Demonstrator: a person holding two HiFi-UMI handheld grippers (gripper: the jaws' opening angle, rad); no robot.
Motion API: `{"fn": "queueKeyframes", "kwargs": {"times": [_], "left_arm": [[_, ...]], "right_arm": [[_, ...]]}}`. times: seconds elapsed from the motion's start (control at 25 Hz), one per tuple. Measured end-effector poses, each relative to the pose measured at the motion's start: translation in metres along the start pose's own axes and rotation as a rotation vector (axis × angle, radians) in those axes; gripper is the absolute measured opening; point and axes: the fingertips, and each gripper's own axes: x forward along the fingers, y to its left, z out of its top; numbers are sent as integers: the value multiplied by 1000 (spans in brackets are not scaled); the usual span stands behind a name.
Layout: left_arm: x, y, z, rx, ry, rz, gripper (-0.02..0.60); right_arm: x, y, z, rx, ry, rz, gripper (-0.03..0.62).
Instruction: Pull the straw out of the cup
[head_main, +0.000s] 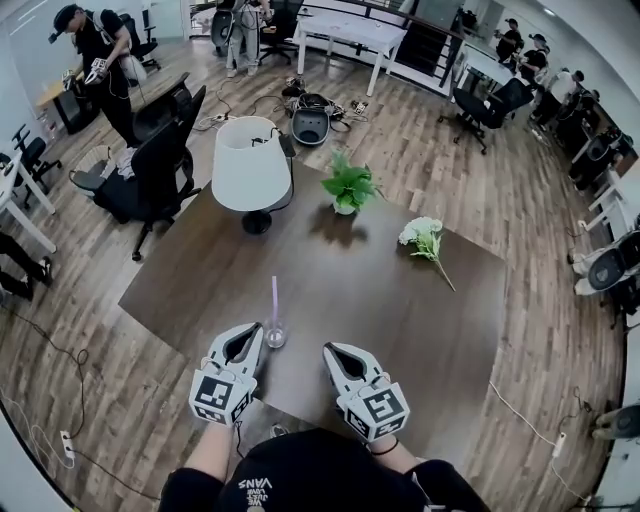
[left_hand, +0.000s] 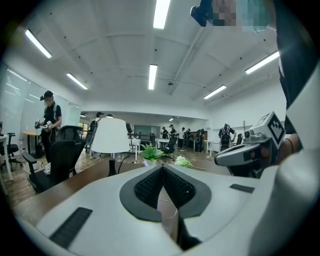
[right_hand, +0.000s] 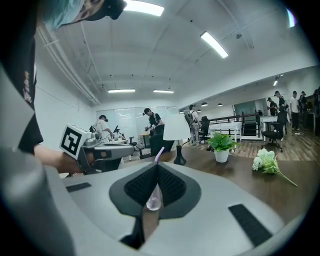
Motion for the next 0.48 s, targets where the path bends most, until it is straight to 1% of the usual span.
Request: {"fn": "queueKeyframes", "kwargs": {"times": [0.28, 0.48], "left_arm": [[24, 0, -12, 12, 46, -19, 11], [38, 5, -19, 0, 72, -20, 11]], "right_arm": [[-8, -10, -4, 8, 8, -29, 17], [-9, -18, -5, 15, 16, -43, 17]]}}
